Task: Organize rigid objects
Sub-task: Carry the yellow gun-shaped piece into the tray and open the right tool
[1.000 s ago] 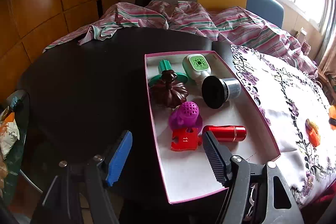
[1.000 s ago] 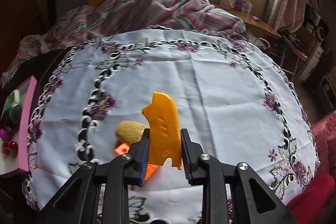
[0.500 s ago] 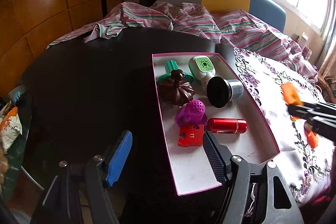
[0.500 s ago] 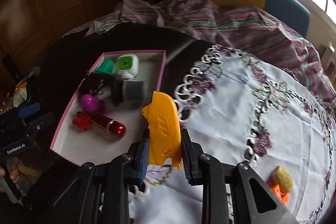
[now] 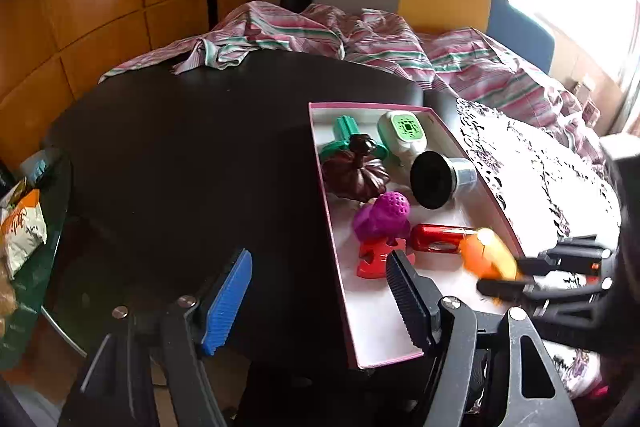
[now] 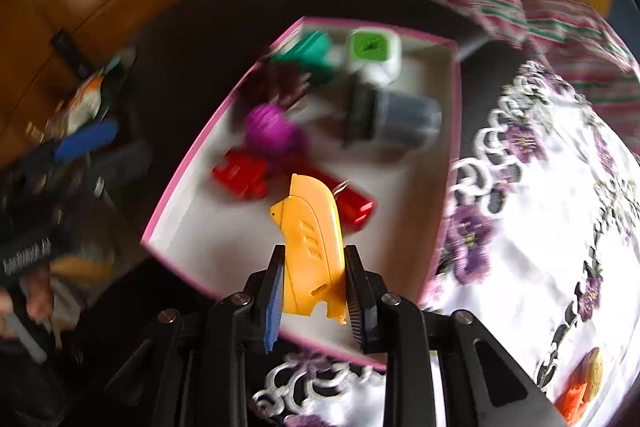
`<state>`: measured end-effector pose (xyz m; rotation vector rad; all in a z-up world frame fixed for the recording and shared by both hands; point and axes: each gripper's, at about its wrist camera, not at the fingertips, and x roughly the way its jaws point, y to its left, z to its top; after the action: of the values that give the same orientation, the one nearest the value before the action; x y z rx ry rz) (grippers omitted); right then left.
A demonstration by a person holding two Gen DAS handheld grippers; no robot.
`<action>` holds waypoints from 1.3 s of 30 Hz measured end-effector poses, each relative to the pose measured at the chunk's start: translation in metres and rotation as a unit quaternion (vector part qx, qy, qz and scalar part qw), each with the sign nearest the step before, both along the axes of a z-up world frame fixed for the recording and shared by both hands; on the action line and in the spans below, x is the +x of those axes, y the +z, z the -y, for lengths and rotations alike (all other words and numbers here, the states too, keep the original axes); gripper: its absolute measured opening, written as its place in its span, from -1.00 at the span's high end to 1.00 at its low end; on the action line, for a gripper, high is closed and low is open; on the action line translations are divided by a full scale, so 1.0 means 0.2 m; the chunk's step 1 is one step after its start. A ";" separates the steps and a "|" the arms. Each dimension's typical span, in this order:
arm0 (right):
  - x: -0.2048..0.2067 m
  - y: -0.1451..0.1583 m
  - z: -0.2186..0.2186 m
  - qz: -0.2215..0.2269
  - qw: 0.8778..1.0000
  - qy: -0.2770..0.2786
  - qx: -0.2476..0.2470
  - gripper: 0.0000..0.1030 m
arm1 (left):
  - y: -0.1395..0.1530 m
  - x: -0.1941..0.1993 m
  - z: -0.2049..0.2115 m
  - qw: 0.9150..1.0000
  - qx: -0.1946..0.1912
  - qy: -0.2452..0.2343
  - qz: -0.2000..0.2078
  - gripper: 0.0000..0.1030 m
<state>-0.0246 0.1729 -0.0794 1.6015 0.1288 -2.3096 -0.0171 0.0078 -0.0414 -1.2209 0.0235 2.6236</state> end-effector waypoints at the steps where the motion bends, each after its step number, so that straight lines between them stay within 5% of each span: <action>1: -0.01 -0.02 0.01 0.004 1.000 0.000 0.005 0.49 | 0.00 0.00 0.01 1.000 0.001 0.003 0.000 -0.37; 11: -0.18 -0.10 0.03 -0.006 0.998 -0.047 0.031 0.48 | 0.00 -0.01 0.00 1.000 -0.002 0.001 0.004 -0.37; 31: -0.09 -0.12 0.01 -0.053 0.993 -0.100 0.030 0.44 | 0.03 0.04 -0.03 1.000 -0.010 -0.009 -0.004 -0.37; 39: -0.03 -0.11 0.02 -0.064 0.990 -0.119 0.025 0.17 | 0.02 0.06 -0.07 1.000 -0.017 -0.017 -0.003 -0.37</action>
<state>-0.0302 0.1694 -0.1016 1.5663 0.0257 -2.6117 -0.0054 0.0209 -0.0378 -1.2123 0.0882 2.6085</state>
